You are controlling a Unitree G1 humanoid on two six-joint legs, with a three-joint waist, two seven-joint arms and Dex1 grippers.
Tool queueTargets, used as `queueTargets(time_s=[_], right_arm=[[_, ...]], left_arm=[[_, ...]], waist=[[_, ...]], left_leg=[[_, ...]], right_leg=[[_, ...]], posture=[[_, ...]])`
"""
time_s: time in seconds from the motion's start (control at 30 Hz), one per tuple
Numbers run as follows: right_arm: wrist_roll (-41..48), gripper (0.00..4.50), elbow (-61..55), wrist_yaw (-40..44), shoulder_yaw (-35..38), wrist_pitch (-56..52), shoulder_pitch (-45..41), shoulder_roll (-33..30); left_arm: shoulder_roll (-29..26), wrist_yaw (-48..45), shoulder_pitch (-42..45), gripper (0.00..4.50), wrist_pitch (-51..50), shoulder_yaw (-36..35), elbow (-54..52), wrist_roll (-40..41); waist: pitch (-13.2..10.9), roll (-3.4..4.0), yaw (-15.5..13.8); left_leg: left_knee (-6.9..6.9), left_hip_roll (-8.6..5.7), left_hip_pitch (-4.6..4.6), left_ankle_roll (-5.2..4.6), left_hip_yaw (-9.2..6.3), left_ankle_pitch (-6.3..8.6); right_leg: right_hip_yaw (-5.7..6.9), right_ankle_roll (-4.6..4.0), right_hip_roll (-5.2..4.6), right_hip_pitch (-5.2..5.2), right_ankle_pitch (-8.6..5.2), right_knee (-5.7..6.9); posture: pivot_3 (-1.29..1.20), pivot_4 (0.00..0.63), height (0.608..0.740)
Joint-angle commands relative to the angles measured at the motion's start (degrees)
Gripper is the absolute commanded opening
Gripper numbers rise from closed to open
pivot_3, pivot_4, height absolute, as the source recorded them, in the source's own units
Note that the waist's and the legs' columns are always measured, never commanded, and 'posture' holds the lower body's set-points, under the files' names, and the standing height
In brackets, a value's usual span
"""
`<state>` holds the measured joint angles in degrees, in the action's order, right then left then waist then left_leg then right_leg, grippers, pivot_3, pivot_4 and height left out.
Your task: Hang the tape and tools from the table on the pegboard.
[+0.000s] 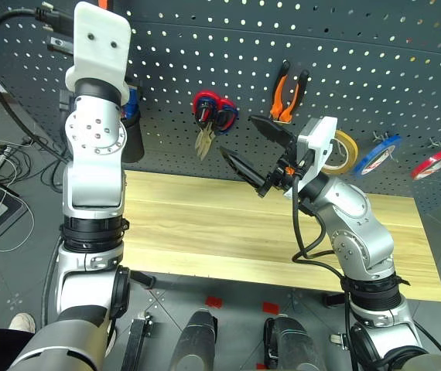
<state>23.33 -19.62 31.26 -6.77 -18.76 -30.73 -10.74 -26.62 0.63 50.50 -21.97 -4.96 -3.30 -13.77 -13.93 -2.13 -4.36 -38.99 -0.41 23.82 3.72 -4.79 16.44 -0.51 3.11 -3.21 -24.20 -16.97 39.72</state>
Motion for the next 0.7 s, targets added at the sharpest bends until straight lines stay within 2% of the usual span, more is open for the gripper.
queueTargets(time_s=[0.03,0.3,0.67,0.7], right_arm=[[0.6,4.50,-1.8,0.2,0.2,0.8,-1.2,0.4],[-0.2,4.50,-1.7,0.4,-1.0,0.2,-0.1,-0.1],[-0.2,4.50,-1.4,0.4,-1.6,-0.6,0.2,-0.8],[-0.2,4.50,-1.4,0.4,-1.6,-0.6,0.3,-0.8]], left_arm=[[-0.8,0.9,0.7,0.89,2.5,-1.7,-0.4,-0.3],[0.0,1.0,-4.3,0.89,3.0,-2.6,0.7,0.2],[3.5,2.4,-8.9,0.89,-7.0,-7.5,-3.6,3.0],[3.8,2.4,-9.3,1.24,-7.5,-7.5,-4.1,3.1]], waist=[[0.0,0.00,0.0],[0.0,0.01,0.1],[0.1,-0.02,0.2],[0.1,-0.02,0.3]], left_leg=[[-0.01,0.00,0.00,0.00,0.00,0.00],[-0.01,0.00,-0.02,0.00,0.00,0.00],[-0.02,0.02,-0.02,0.00,-0.01,0.00],[-0.02,0.02,-0.02,0.00,-0.01,0.00]], right_leg=[[0.00,0.00,0.00,0.00,0.00,0.05],[-0.01,0.00,0.00,-0.01,0.00,0.18],[0.00,0.00,0.02,-0.01,0.00,0.23],[-0.01,0.00,0.02,-0.02,0.00,0.23]], posture=[[0.21,0.165,0.740],[0.21,0.170,0.740],[0.23,0.174,0.740],[0.23,0.171,0.740]])
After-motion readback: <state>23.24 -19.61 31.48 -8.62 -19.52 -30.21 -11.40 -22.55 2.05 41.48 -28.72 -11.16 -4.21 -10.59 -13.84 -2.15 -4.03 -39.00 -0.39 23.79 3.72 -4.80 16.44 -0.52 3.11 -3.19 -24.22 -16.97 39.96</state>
